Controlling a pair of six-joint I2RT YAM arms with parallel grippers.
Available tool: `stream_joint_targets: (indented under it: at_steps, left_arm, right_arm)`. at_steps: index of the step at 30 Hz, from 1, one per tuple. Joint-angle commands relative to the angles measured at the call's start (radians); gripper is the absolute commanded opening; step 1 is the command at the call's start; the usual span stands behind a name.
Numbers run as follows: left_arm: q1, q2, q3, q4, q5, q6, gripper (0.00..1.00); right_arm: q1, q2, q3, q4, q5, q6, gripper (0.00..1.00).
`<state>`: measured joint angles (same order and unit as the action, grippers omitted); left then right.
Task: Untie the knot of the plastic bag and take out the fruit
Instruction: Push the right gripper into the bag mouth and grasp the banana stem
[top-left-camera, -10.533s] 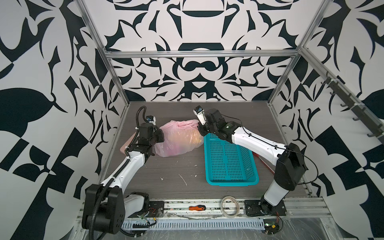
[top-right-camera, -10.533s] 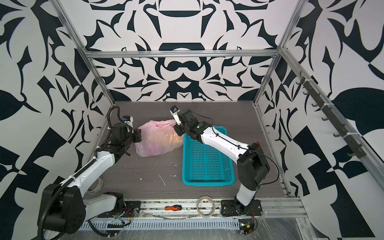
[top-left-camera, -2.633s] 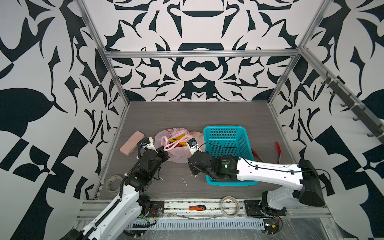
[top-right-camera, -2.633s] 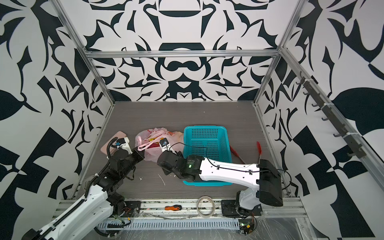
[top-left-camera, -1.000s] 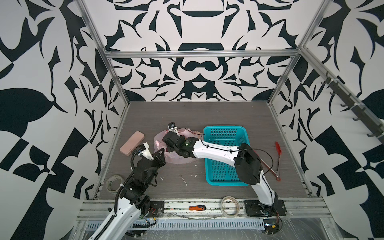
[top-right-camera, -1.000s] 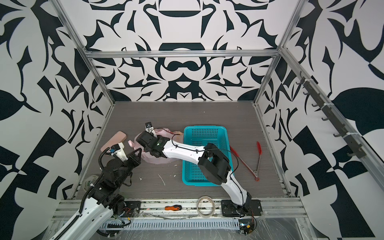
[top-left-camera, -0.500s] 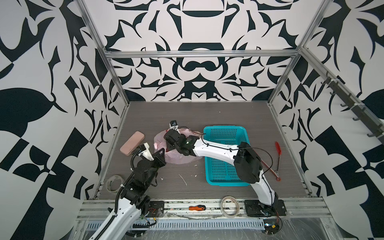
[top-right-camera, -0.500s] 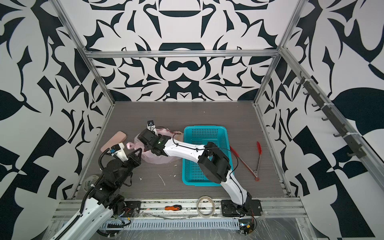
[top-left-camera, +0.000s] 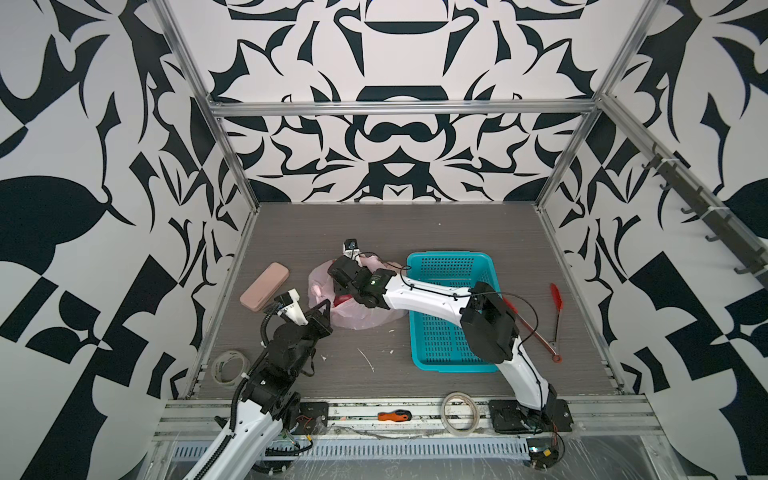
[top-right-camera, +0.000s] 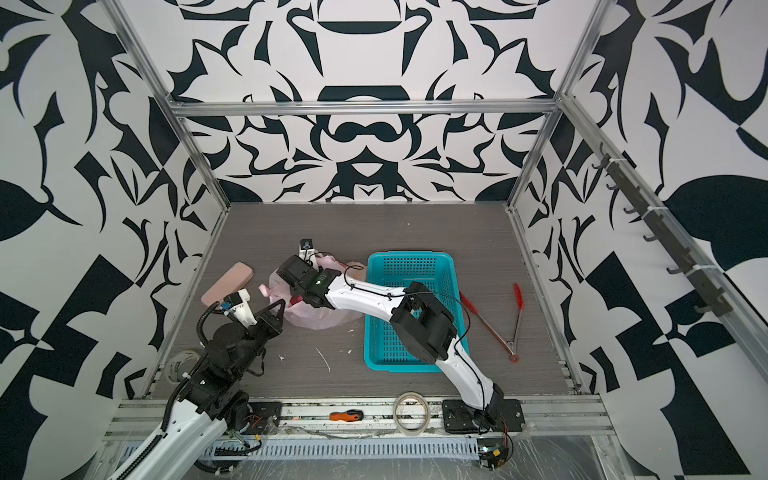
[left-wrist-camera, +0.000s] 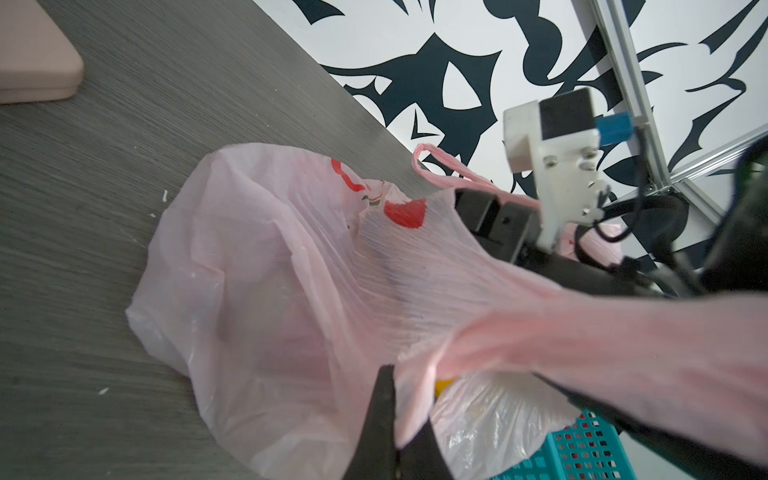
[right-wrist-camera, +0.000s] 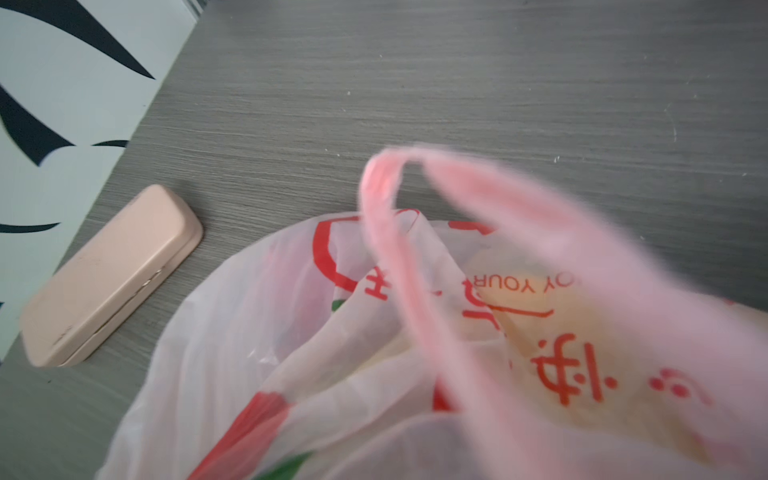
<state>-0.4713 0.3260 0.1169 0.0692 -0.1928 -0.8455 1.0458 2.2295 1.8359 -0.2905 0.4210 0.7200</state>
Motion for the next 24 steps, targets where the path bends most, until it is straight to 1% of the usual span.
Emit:
stream_joint_targets:
  at_steps: [1,8,14,22,24]
  left_arm:
    - [0.002,-0.015,-0.011,0.0,0.01,-0.01,0.0]
    - [0.002,-0.018,-0.019,0.003,0.019,-0.013,0.0]
    - [0.002,-0.03,-0.026,0.0,0.015,-0.017,0.0]
    - [0.002,-0.053,-0.031,-0.015,0.005,-0.017,0.0]
    - [0.002,-0.055,-0.033,-0.017,0.003,-0.017,0.0]
  right_arm:
    - [-0.008,-0.009,0.045,0.009,0.03,0.038,0.59]
    - [-0.012,0.008,0.063,0.009,0.043,0.056,0.55]
    - [-0.012,0.008,0.062,0.006,0.056,0.059,0.4]
    - [-0.017,0.005,0.066,0.0,0.07,0.058,0.25]
    - [-0.017,0.001,0.06,0.001,0.072,0.055,0.19]
